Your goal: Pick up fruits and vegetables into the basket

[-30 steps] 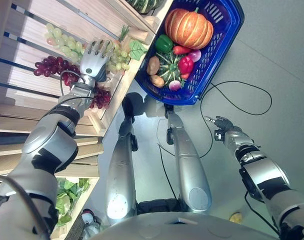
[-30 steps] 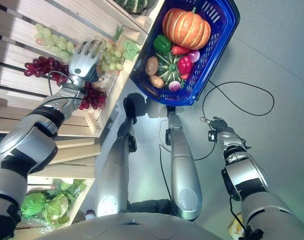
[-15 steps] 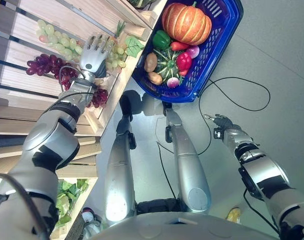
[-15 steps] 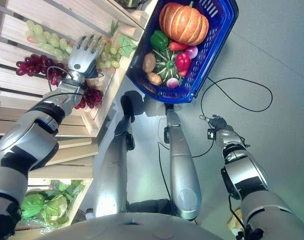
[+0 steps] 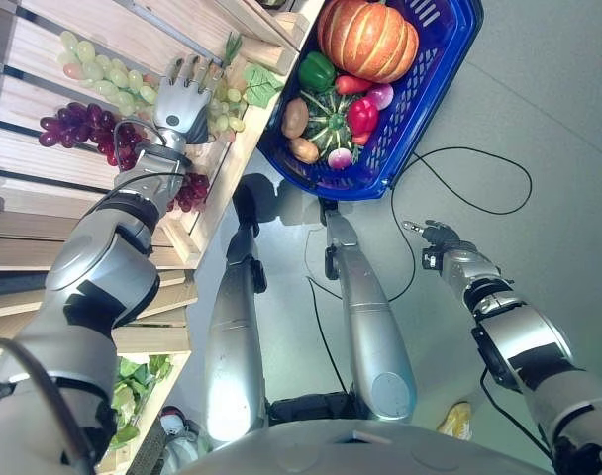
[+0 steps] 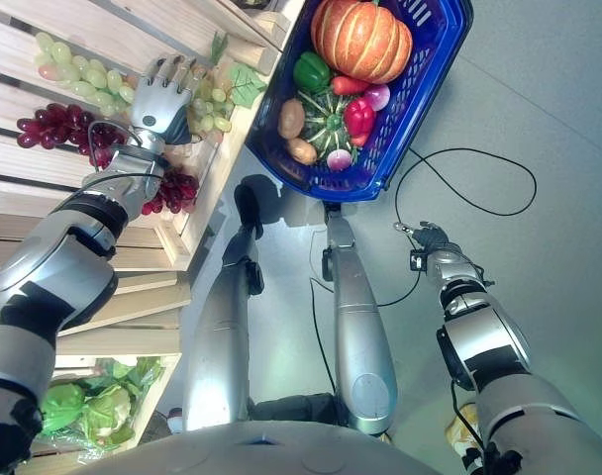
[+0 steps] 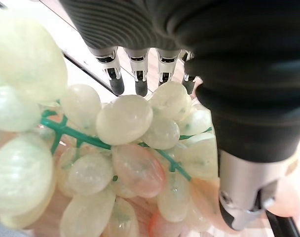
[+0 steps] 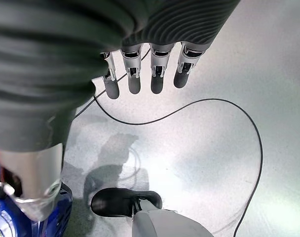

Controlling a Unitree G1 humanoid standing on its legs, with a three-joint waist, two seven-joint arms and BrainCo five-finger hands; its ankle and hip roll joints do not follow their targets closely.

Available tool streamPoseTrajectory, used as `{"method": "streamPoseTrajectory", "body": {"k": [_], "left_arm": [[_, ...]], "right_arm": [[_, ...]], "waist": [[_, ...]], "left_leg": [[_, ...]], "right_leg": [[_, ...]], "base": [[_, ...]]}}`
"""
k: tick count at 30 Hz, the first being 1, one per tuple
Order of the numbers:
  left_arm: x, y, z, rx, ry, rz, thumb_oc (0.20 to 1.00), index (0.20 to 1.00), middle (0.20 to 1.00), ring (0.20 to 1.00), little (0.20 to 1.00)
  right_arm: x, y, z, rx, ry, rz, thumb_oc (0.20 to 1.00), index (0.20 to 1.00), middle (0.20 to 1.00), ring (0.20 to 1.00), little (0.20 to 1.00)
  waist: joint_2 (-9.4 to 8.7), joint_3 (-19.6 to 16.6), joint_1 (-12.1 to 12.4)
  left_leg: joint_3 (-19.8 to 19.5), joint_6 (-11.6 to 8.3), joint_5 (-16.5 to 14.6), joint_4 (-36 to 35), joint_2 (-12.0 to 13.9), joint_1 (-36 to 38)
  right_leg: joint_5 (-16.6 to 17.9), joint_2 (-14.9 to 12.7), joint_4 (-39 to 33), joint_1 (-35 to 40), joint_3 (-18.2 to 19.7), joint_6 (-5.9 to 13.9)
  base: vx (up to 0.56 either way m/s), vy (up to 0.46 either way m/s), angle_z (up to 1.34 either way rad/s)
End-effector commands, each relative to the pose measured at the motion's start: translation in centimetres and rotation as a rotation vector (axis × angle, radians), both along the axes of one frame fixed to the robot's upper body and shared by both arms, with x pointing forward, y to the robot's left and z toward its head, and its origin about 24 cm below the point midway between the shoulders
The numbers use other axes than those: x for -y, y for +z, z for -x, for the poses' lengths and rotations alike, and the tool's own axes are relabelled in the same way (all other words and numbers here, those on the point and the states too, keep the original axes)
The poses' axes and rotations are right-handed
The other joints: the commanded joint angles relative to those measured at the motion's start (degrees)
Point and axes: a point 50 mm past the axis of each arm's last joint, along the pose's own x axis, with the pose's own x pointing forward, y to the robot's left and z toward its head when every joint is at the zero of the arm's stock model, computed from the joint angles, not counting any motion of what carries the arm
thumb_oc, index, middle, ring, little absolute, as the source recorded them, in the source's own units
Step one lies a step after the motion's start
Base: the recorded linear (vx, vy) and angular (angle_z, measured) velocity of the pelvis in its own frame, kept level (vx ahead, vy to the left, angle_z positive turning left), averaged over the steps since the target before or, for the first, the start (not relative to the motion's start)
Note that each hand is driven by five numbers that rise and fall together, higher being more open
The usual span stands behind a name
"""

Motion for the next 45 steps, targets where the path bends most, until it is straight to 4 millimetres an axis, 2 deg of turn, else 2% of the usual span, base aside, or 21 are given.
{"method": "streamPoseTrajectory", "body": {"k": [1, 17, 24, 25, 26, 45], "left_arm": [[-0.8, 0.7, -0.1, 0.032, 0.052, 0.023, 1.000, 1.000, 1.000, 1.000, 1.000], [-0.8, 0.1, -0.2, -0.033, 0.069, 0.019, 1.000, 1.000, 1.000, 1.000, 1.000], [-1.0, -0.8, -0.3, -0.099, 0.133, 0.020, 1.000, 1.000, 1.000, 1.000, 1.000], [-1.1, -1.0, -0.3, -0.123, 0.146, 0.028, 0.875, 0.875, 0.875, 0.875, 0.875], [-1.2, -1.2, -0.3, -0.148, 0.156, 0.030, 0.200, 0.200, 0.200, 0.200, 0.200], [-2.0, -3.3, 0.1, -0.255, 0.221, 0.082, 0.200, 0.200, 0.200, 0.200, 0.200]], "right_arm": [[0.3, -1.3, 1.3, -0.038, -0.021, 0.003, 1.000, 1.000, 1.000, 1.000, 1.000], [0.2, -1.1, 1.0, -0.027, -0.016, 0.002, 1.000, 1.000, 1.000, 1.000, 1.000], [0.3, -0.9, 0.9, -0.022, -0.015, -0.001, 1.000, 1.000, 1.000, 1.000, 1.000], [0.2, -1.0, 0.9, -0.021, -0.015, -0.002, 1.000, 1.000, 1.000, 1.000, 1.000], [0.3, -1.0, 0.9, -0.022, -0.014, -0.001, 1.000, 1.000, 1.000, 1.000, 1.000], [0.4, -0.8, 0.8, -0.016, -0.019, -0.005, 1.000, 1.000, 1.000, 1.000, 1.000]], "waist": [[-0.61, -1.46, 0.74], [-0.91, -1.46, 0.47], [-1.15, -1.46, 0.29], [-1.17, -1.46, 0.26], [-1.17, -1.46, 0.27], [-0.84, -1.46, 0.66]], "left_leg": [[-2.36, -2.61, -4.85, 5.25, -0.23, -2.31], [-2.63, -2.73, -5.00, 5.86, -0.14, -3.74], [-2.71, -2.67, -5.04, 5.84, -0.24, -4.09], [-2.67, -2.63, -5.04, 5.84, -0.25, -4.08], [-2.65, -2.66, -4.98, 5.91, -0.25, -4.12], [-2.64, -2.65, -4.53, 4.90, -0.53, -2.93]], "right_leg": [[-2.46, 2.21, 3.75, -0.69, -1.36, 2.96], [-2.25, 2.30, 3.75, -1.97, -1.24, 3.04], [-1.96, 2.36, 3.31, -2.23, -1.18, 3.11], [-1.93, 2.38, 3.29, -2.23, -1.14, 3.10], [-1.90, 2.36, 3.31, -2.22, -1.14, 3.09], [-1.48, 2.26, 2.37, -1.04, -1.28, 3.09]], "base": [[0.00, 0.000, 0.00], [0.00, 0.000, 0.00], [0.00, 0.000, 0.00], [0.00, 0.000, 0.00], [0.00, 0.000, 0.00], [0.00, 0.000, 0.00]]}}
